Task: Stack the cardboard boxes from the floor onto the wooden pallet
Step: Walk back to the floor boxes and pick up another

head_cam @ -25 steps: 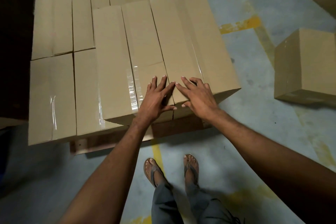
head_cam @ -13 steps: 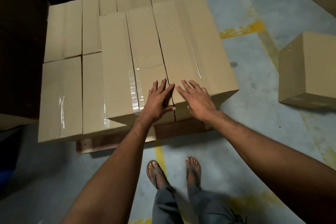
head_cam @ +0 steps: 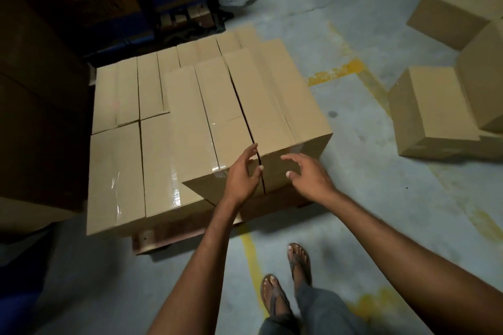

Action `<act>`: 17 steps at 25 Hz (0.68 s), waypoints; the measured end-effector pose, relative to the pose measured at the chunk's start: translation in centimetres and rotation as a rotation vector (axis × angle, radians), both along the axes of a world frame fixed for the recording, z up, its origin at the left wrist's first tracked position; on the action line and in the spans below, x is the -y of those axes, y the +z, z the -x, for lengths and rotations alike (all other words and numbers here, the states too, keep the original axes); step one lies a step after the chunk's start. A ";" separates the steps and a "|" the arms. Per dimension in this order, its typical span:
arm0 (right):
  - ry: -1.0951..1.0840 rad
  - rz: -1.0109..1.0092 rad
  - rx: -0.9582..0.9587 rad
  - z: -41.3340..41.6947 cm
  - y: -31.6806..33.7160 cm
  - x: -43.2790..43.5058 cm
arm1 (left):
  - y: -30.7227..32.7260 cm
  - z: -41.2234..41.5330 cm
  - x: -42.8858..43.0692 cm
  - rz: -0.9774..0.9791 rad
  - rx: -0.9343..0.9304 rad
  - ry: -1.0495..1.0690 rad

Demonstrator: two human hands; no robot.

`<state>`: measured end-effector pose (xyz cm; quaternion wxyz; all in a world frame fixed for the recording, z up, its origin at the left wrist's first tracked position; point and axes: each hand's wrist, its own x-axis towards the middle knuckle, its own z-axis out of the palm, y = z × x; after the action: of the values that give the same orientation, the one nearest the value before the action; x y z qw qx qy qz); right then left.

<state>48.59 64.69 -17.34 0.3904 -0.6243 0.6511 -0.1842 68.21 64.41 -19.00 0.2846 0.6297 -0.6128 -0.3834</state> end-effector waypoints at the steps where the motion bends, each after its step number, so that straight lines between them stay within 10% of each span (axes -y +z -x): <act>1: -0.026 0.021 0.025 0.2 1.1 -1.0 | 1.0 0.2 -0.8 0.029 -0.027 0.017; 17: -0.701 0.224 0.542 25.3 13.1 -16.0 | 13.5 27.2 -10.9 0.116 -0.498 -0.144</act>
<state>23.32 80.68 -4.24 0.3910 -0.3337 0.6734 -0.5313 41.03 75.34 -5.53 0.4341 0.4533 -0.5880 -0.5102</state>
